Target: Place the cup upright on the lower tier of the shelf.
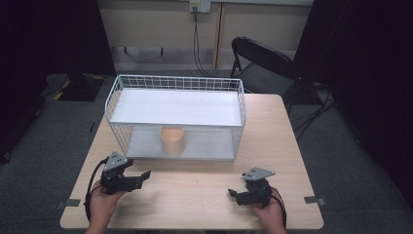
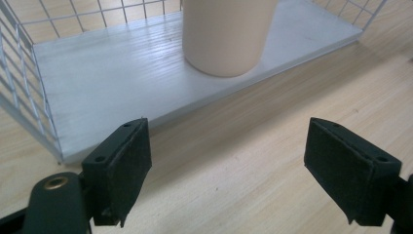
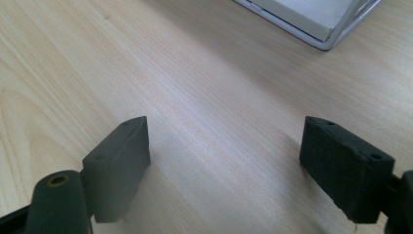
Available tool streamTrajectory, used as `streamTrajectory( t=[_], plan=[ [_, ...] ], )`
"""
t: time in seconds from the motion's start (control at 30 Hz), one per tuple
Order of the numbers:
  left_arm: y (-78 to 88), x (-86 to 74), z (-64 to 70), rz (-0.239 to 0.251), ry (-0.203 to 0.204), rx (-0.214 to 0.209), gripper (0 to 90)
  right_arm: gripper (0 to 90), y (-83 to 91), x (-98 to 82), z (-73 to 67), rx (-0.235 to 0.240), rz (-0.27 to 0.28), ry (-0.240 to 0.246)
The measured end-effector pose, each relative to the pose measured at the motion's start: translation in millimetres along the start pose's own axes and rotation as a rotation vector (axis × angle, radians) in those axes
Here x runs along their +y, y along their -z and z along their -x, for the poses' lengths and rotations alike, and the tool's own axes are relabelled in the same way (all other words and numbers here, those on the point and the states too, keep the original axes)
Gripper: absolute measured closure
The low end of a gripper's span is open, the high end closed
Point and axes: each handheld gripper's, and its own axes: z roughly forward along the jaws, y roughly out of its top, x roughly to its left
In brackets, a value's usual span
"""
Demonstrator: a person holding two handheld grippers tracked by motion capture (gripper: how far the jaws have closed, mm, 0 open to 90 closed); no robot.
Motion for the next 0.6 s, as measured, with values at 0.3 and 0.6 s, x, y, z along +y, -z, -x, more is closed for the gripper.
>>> streamTrajectory(
  t=[0.3, 0.6],
  plan=[
    [4.7, -7.0, -2.5, -0.012, -0.028, -0.013, 17.4, 18.0, 0.1, 0.0, -0.2, -0.001, 0.0, -0.001],
    [4.8, -15.6, -7.5, -0.024, -0.051, -0.028, 17.4, 18.0, 0.0, -0.1, -0.2, -0.001, 0.0, -0.001]
  ],
)
